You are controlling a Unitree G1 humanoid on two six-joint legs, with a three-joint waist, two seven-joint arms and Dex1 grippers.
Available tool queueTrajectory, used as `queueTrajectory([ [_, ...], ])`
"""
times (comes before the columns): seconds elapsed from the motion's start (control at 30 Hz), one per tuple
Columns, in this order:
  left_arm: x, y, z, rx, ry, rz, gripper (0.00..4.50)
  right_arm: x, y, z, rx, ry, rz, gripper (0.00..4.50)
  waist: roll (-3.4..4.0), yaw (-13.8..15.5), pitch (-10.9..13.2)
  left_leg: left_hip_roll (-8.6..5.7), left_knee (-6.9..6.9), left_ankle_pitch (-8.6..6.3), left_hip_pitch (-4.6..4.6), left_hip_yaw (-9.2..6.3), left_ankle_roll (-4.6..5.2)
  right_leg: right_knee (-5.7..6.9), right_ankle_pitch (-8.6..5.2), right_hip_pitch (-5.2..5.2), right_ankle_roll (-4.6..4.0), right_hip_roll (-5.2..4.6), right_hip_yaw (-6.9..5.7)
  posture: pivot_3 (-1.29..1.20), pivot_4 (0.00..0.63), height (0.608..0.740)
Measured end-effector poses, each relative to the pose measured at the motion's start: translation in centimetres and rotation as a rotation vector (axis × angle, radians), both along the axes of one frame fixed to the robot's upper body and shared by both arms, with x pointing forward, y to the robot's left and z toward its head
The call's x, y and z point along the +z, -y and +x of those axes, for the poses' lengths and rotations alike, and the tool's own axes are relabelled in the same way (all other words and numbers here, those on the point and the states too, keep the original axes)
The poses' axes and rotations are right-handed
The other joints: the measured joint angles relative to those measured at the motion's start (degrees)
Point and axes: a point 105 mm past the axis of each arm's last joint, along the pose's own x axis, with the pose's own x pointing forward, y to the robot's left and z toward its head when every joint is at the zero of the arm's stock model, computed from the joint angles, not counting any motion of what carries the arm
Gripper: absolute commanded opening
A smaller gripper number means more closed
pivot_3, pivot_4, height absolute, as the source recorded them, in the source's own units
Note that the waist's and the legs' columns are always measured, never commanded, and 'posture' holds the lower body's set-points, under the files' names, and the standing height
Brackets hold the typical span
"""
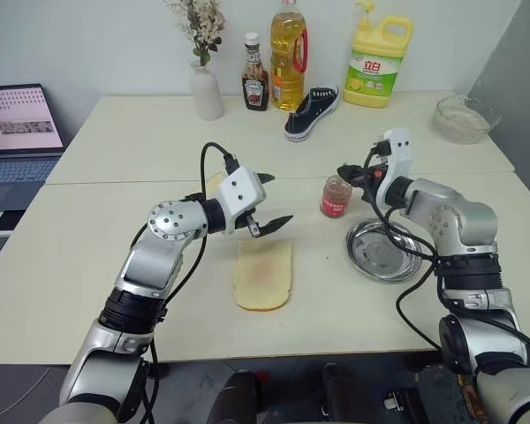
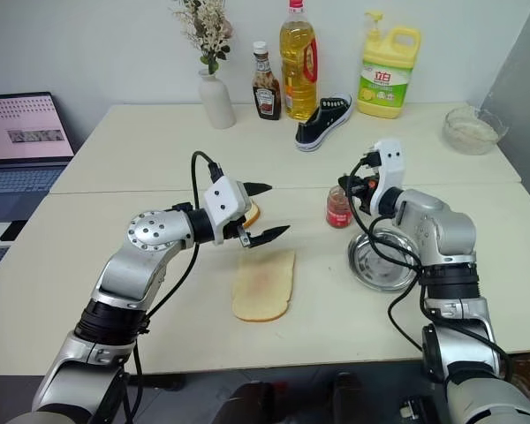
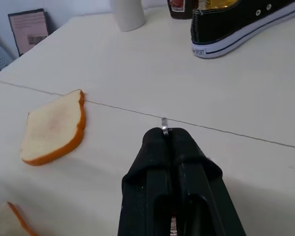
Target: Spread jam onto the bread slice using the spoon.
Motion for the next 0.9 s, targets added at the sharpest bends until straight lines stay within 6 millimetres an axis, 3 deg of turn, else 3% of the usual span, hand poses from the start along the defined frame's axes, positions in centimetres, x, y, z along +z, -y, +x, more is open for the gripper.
queueTrajectory([
  [0.47, 0.2, 0.0, 0.1, -0.013, 0.014, 0.002, 4.50, 2.9, 4.0, 0.9, -0.172, -0.147, 0.309, 0.03, 0.00, 0.05, 0.00, -0.01, -0.01, 0.00, -0.02, 0.04, 0.00, 0.02, 0.00, -0.01, -0.01, -0.01, 0.02, 0.00, 0.150, 0.740],
  [0.9, 0.3, 0.0, 0.4, -0.030, 0.022, 0.011, 4.50, 3.1, 6.4, 0.3, -0.251, -0.213, 0.482, 0.03, 0.00, 0.03, 0.00, -0.01, -0.01, 0.00, -0.02, 0.08, 0.01, 0.05, 0.01, -0.01, -0.01, -0.01, 0.04, 0.00, 0.150, 0.740],
])
